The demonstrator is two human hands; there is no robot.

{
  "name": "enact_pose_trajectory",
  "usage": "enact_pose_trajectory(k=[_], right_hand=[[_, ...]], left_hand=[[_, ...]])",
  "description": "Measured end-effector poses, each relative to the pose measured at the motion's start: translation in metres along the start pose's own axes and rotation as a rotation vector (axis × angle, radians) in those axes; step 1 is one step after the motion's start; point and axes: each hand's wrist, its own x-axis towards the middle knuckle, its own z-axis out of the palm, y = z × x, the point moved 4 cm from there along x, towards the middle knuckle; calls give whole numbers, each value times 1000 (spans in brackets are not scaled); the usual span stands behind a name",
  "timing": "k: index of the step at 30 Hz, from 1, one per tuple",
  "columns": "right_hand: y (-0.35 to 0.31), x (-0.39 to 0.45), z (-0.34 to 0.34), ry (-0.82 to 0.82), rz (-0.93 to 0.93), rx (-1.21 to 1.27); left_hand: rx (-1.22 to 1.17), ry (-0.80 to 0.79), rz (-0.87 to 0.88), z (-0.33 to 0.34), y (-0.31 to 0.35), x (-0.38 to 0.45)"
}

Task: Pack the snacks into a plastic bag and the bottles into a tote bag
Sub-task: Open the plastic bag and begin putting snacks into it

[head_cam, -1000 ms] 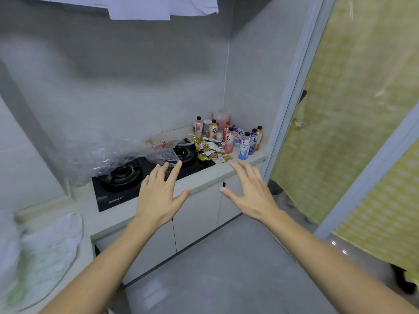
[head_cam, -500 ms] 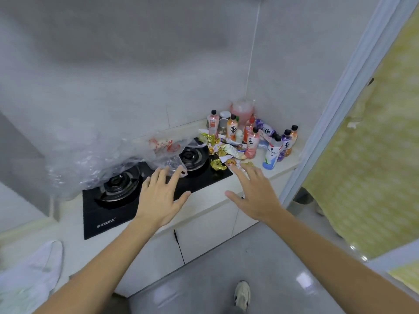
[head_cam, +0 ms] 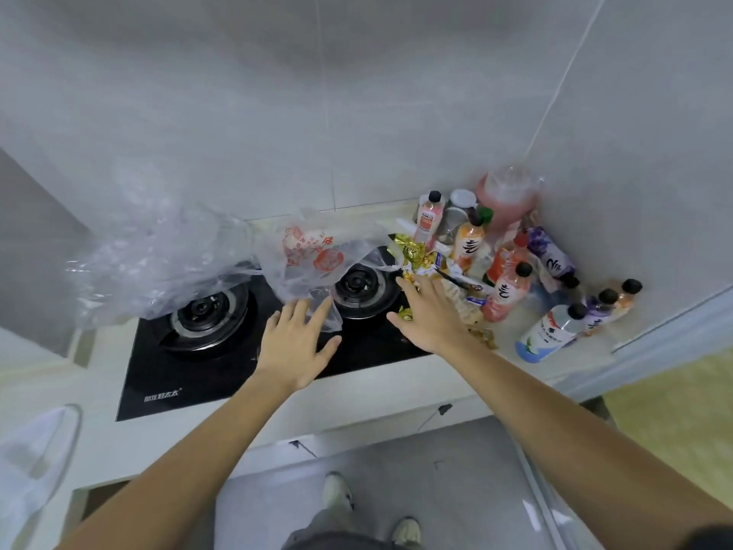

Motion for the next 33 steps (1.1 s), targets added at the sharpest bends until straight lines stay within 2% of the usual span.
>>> enact_pose_trajectory(k=[12,17,20,24,27,33], right_hand=[[17,144,44,-230,140,142],[26,188,49,-267,221,208],[26,211,54,-274,230,355],[23,218,45,-41,104,525],[20,206,17,110,-18,563],[24,175,-41,224,-288,525]], left_hand=[[-78,-276,-106,77,-34,110],[-108,-275,-195,91,-39,124],[-132,-267,-263,94,-44,129],[-161,-175,-339,83,-47,126],[-140,-26,-386,60,-44,118],[-102,314,-459,-11,-24,96]])
